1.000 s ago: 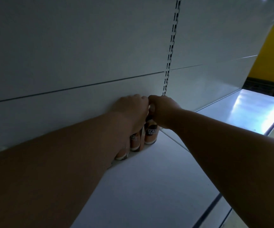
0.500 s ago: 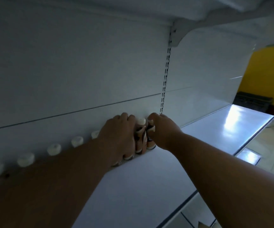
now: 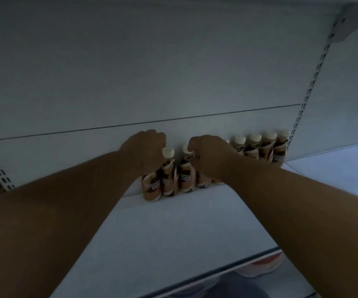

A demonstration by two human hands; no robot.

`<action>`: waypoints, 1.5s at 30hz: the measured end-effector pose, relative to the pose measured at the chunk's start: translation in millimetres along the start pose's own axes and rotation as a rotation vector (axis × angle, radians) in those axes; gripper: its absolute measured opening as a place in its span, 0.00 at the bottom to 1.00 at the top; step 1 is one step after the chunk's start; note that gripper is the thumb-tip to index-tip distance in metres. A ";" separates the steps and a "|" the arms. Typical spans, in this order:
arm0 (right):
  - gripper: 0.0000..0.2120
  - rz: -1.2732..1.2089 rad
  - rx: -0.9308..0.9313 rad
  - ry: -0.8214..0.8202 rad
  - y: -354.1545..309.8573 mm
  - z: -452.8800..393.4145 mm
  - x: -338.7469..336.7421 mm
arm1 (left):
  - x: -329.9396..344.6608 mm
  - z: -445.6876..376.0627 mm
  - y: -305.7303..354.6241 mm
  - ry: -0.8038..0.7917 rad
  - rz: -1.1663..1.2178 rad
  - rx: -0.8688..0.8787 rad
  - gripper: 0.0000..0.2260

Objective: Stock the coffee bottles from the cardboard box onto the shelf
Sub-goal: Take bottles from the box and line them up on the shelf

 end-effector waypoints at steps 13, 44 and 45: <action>0.14 0.079 0.058 -0.050 12.0 -61.3 40.1 | 36.9 -45.2 10.0 -0.075 -0.152 0.217 0.11; 0.14 0.018 0.075 -0.024 13.9 -72.6 47.1 | 33.4 -48.1 13.3 -0.026 -0.323 0.163 0.10; 0.14 0.013 0.076 -0.031 13.8 -73.0 46.8 | 33.2 -47.9 13.9 -0.021 -0.323 0.163 0.10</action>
Point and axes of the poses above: each hand's wrist, its own z-axis away from the middle knuckle, its own x-axis out of the palm, y = z × x, the point moved 4 cm from there along -z, towards the middle knuckle, and after that the axes turned 5 degrees about z, right-handed, at the moved point
